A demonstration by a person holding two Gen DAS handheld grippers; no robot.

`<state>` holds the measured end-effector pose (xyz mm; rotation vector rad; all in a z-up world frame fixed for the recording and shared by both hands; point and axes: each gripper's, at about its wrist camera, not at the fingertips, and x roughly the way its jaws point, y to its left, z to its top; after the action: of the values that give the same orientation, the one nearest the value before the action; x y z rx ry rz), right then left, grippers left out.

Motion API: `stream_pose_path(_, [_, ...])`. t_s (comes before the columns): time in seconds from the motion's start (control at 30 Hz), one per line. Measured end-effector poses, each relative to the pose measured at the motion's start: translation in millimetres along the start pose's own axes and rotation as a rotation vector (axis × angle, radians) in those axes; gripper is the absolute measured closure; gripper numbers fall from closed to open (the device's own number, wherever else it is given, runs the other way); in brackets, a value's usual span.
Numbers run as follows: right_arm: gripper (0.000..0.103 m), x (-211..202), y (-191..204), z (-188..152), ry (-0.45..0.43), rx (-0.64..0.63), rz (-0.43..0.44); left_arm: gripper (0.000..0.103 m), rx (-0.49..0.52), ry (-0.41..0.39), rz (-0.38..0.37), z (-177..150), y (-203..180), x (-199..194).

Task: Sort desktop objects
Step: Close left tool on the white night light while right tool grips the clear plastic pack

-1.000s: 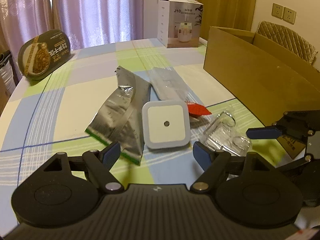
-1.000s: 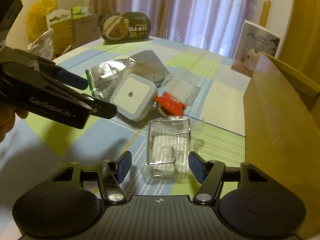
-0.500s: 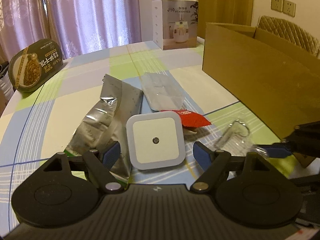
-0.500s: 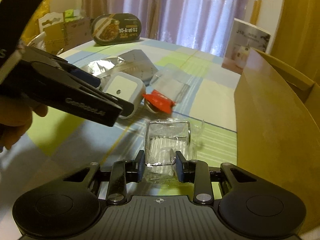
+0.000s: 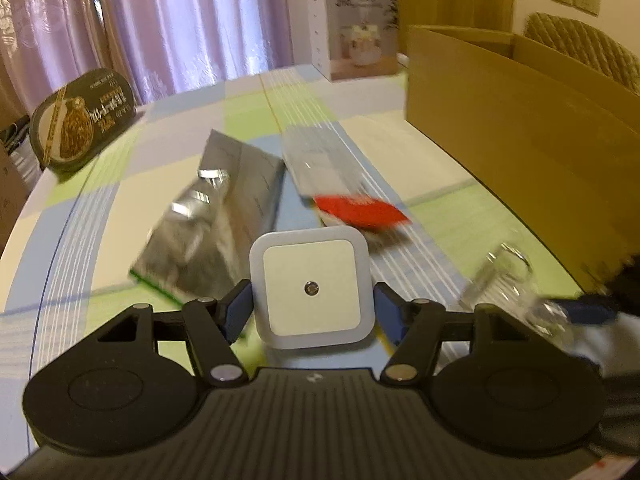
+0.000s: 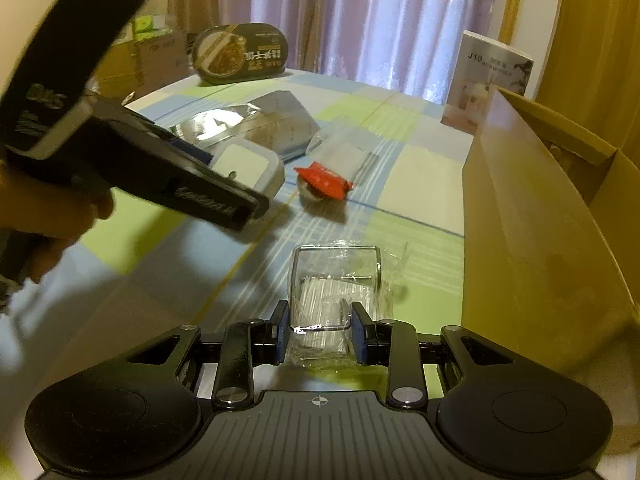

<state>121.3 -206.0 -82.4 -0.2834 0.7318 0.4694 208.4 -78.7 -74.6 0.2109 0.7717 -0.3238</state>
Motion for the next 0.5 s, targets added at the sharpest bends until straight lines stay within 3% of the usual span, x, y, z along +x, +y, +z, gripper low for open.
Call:
stream_pose_path(0.3, [0.075,-46,8,-23,0.002,0.001,0.016,0.042,-0.049,0.033,-0.041,-42,-20,-62])
stream_pose_path(0.5, [0.075,-78,11,-21,-0.047,0.002,0.012,0.042,-0.082,-0.002,-0.027,-40,-23,-95])
